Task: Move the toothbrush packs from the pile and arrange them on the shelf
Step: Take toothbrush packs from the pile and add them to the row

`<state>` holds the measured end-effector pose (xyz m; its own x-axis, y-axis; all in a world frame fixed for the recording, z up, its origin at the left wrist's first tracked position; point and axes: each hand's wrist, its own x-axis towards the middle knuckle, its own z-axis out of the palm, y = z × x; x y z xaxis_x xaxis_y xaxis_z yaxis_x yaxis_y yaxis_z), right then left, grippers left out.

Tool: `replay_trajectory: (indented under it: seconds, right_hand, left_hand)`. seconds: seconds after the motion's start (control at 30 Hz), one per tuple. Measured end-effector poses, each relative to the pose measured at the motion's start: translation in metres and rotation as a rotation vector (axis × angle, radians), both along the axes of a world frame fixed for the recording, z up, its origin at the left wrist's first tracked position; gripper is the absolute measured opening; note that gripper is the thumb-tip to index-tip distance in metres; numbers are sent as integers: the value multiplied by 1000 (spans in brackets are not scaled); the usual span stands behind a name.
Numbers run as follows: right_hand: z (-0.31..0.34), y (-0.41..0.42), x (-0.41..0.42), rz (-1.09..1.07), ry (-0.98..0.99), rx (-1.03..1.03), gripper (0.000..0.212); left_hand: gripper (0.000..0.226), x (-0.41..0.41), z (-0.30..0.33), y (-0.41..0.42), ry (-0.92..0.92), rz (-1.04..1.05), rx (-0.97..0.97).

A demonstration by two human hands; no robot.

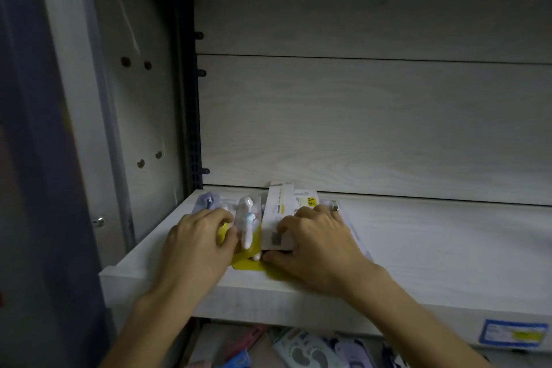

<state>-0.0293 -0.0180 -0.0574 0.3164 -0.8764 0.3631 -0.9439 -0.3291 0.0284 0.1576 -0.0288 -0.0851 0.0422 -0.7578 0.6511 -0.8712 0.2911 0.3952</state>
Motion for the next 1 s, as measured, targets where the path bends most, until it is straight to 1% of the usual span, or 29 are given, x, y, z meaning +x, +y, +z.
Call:
replay_trajectory:
  seconds: [0.23, 0.27, 0.37, 0.4, 0.43, 0.57, 0.67, 0.77, 0.87, 1.0]
  right_hand:
    - [-1, 0, -1, 0, 20, -55, 43]
    - [-2, 0, -1, 3, 19, -72, 45]
    - [-5, -3, 1, 21, 31, -154, 66]
    - [-7, -4, 0, 25, 35, -174, 67]
    - [-8, -5, 0, 25, 31, -188, 64]
    - [-12, -9, -8, 2, -26, -258, 37]
    - [-11, -8, -15, -39, -64, -300, 27]
    - [-8, -7, -21, -50, -103, -330, 27]
    - [-5, -5, -29, -48, -147, -329, 20]
    - [-5, -3, -43, 13, -253, -342, 33]
  left_hand:
    - [7, 2, -3, -2, 41, -14, -17]
    - [7, 2, -2, -1, 43, -12, -21]
    - [9, 5, -1, 0, 41, 11, -35]
    - [10, 6, -1, 1, 46, 17, -36]
    - [10, 8, -1, 1, 51, 23, -34]
    - [14, 12, 0, 2, 58, 43, -13]
    - [14, 14, 1, 4, 48, 71, -8]
    - [18, 13, 2, 7, 27, 107, 26]
    - [24, 12, 4, 10, 17, 146, 54]
    - [27, 13, 6, 13, 33, 176, 78]
